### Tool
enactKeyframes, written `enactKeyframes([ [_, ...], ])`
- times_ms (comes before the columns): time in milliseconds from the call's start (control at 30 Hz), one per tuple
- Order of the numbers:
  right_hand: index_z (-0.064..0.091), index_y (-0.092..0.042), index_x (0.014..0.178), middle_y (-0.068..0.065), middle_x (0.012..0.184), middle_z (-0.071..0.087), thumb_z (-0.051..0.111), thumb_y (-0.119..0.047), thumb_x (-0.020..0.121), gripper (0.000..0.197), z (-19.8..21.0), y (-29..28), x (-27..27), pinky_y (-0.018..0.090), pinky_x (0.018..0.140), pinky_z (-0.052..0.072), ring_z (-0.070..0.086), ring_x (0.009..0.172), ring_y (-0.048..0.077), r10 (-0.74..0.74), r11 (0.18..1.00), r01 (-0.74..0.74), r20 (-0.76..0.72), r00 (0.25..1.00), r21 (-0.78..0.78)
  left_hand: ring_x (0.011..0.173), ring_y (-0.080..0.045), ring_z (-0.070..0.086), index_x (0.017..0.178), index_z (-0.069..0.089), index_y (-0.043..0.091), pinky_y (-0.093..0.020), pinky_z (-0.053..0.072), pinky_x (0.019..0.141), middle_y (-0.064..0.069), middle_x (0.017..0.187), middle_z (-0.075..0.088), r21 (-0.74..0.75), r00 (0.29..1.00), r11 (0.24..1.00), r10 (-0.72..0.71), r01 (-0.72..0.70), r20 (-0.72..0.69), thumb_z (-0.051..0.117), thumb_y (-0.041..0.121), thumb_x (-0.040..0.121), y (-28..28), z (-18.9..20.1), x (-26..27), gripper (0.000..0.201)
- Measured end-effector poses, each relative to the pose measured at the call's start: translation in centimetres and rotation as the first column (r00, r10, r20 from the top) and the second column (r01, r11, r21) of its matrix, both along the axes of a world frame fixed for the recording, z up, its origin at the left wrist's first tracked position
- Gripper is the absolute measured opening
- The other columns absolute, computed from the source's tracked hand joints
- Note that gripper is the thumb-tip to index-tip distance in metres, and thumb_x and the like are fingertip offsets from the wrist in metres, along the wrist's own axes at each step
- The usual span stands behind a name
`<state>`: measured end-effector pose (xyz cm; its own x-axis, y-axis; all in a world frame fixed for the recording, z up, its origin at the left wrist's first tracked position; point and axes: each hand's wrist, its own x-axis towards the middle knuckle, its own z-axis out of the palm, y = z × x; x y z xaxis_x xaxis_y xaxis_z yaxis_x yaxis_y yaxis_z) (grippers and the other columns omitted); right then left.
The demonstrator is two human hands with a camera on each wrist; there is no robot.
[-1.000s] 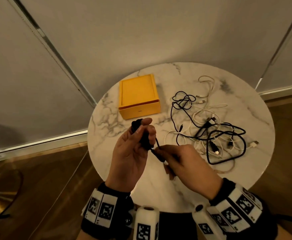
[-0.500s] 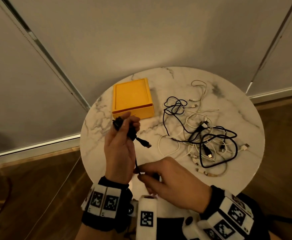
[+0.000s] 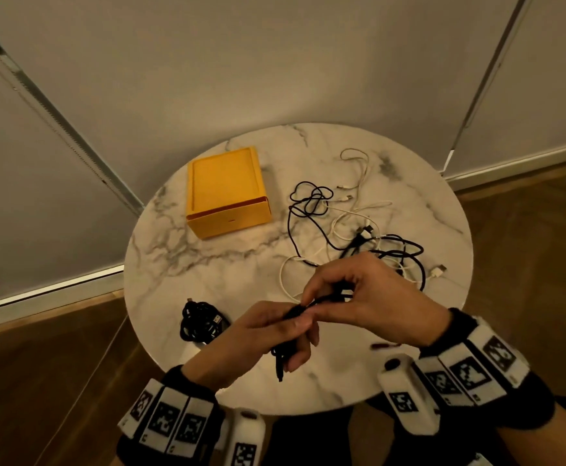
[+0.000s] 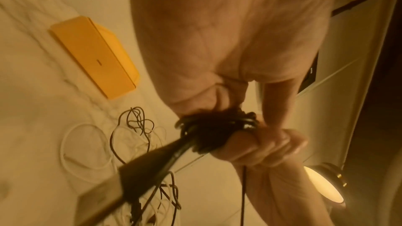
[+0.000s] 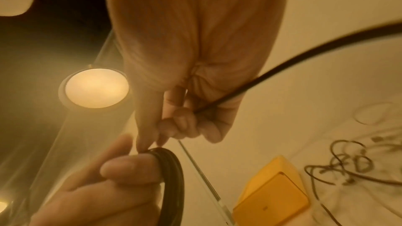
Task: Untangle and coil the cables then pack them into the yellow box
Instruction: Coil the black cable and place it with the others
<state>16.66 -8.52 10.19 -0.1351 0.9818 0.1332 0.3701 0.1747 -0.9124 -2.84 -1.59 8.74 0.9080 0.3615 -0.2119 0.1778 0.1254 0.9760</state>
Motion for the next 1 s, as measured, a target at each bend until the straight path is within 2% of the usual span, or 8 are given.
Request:
enactKeyframes([
  [133,0.075,-0.01,0.082,0.004,0.072,0.072,0.08,-0.019,0.076,0.012,-2.1,-1.0,0.7,0.033,0.066,0.055,0.066,0.066,0.016,-0.12,0.993,0.12,-0.106,0.987,-0.004,0.051,-0.011,0.041,0.086,0.061,0.009,-0.02,0.034,0.057,0.004,0.053,0.051,-0.019,0.999,1.0,0.021,-0.022,-0.025,0.048,0.023,0.096,-0.6,-1.2,1.2,0.022],
  [300,0.077,-0.014,0.079,0.005,0.061,0.066,0.074,-0.022,0.077,0.009,-4.6,-1.6,1.4,0.025,0.052,0.045,0.055,0.052,0.012,-0.288,0.957,0.278,-0.306,0.908,-0.078,0.052,-0.015,0.046,0.093,0.066,0.0,-0.021,0.039,0.057,-0.004,0.056,0.055,-0.294,0.986,0.947,0.156,-0.131,0.061,0.044,0.022,0.097,-1.6,-2.1,2.9,0.031],
  [467,0.075,-0.015,0.09,0.004,0.053,0.057,0.059,-0.02,0.093,0.017,-7.9,-2.5,-1.1,0.024,0.046,0.039,0.046,0.042,0.015,-0.393,0.917,0.35,-0.282,0.875,-0.191,0.048,-0.012,0.043,0.083,0.07,-0.001,-0.019,0.041,0.046,-0.004,0.055,0.046,-0.665,0.835,0.647,0.546,-0.373,0.063,0.045,0.021,0.09,-0.2,-2.4,3.5,0.034],
  [567,0.071,-0.016,0.085,0.007,0.056,0.059,0.057,-0.02,0.095,0.018,-9.2,-2.6,-3.4,0.026,0.048,0.034,0.046,0.047,0.005,-0.398,0.913,0.369,-0.175,0.901,-0.174,0.055,-0.011,0.048,0.098,0.066,-0.005,-0.019,0.047,0.052,-0.004,0.064,0.049,-0.777,0.76,0.516,0.646,-0.361,0.076,0.047,0.016,0.089,-0.2,-2.5,4.1,0.03],
  [667,0.067,-0.026,0.105,-0.025,0.063,0.06,0.056,-0.012,0.092,0.022,-10.3,-2.5,-5.3,0.009,0.056,0.034,0.053,0.056,-0.005,-0.385,0.916,0.373,-0.064,0.921,-0.145,0.065,-0.01,0.056,0.114,0.058,-0.008,-0.018,0.051,0.062,-0.005,0.075,0.057,-0.754,0.699,0.499,0.712,-0.427,0.075,0.048,0.01,0.086,-0.2,-3.4,4.6,0.036],
  [767,0.063,-0.027,0.118,-0.018,0.057,0.054,0.054,-0.028,0.094,0.025,-10.8,-3.3,-6.6,0.017,0.062,0.037,0.048,0.057,-0.001,-0.285,0.936,0.299,0.095,0.954,-0.187,0.072,-0.013,0.062,0.11,0.061,-0.007,-0.019,0.054,0.068,-0.01,0.086,0.064,-0.709,0.61,0.484,0.787,-0.512,0.096,0.051,0.009,0.084,0.6,-4.1,4.2,0.032],
  [867,0.062,-0.027,0.121,-0.006,0.059,0.063,0.053,-0.026,0.096,0.027,-9.7,-3.7,-7.5,0.023,0.066,0.047,0.056,0.056,0.002,-0.191,0.939,0.19,0.025,0.981,-0.288,0.076,-0.014,0.062,0.108,0.061,-0.006,-0.019,0.055,0.072,-0.01,0.088,0.068,-0.656,0.552,0.478,0.826,-0.584,0.111,0.052,0.009,0.084,0.8,-4.4,4.0,0.03],
  [1000,0.067,-0.023,0.115,-0.005,0.06,0.064,0.06,-0.023,0.091,0.025,-7.8,-3.4,-6.6,0.024,0.072,0.049,0.064,0.065,0.015,-0.169,0.946,0.178,0.057,0.984,-0.27,0.08,-0.016,0.058,0.117,0.058,-0.006,-0.022,0.051,0.076,-0.01,0.086,0.066,-0.413,0.608,0.61,0.779,-0.676,0.155,0.047,0.006,0.092,-0.1,-5.5,3.8,0.03],
])
